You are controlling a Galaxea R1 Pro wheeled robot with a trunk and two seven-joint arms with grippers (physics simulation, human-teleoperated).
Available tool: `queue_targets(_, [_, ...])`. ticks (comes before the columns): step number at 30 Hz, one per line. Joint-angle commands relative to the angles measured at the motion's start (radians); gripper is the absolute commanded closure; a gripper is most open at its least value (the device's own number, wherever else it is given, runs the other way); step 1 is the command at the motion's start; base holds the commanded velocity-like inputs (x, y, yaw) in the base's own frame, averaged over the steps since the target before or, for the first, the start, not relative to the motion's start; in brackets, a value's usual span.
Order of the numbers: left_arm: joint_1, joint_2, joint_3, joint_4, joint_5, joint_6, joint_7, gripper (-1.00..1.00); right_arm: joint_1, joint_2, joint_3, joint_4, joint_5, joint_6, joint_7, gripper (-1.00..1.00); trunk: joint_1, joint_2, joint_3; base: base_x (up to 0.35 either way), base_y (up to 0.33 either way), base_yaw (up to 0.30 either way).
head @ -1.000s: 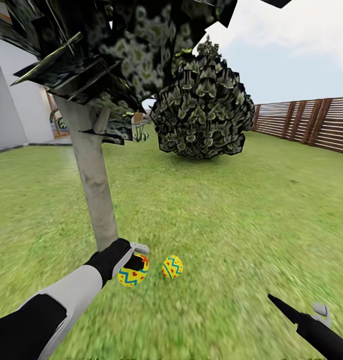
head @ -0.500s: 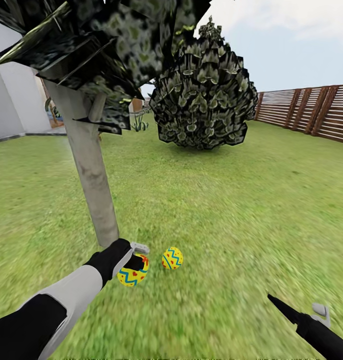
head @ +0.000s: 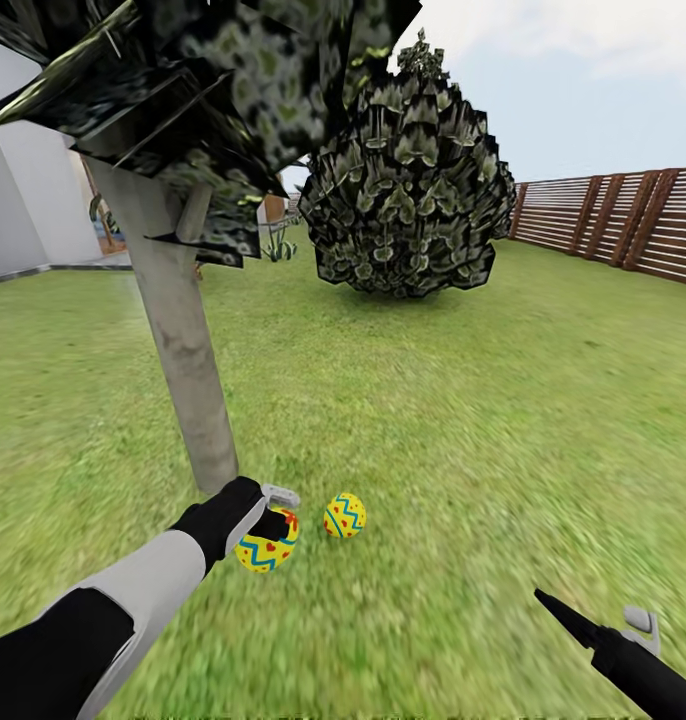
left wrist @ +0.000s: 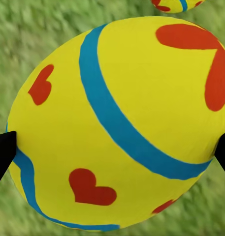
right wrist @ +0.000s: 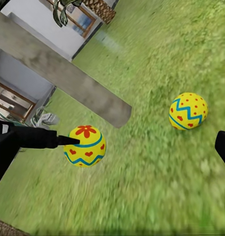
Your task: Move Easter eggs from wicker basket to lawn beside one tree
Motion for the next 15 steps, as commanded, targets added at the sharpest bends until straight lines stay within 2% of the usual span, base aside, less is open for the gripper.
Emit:
queue_targets(1, [-0.001, 0.000, -0.007, 0.000, 0.009, 0.003, 0.003, 1.00, 0.000, 0.000, 0.000, 0.000, -0.006, 0.007, -0.001, -1.00, 0.000, -0.001, -0.005, 0.000, 0.000, 0.000])
queue_targets(15, [-0.001, 0.000, -0.007, -0.001, 0.009, -0.018, 0.005, 1.00, 0.000, 0.001, 0.003, -0.001, -0.007, 0.006, -0.014, -1.00, 0.007, -0.004, -0.059, 0.000, 0.000, 0.000])
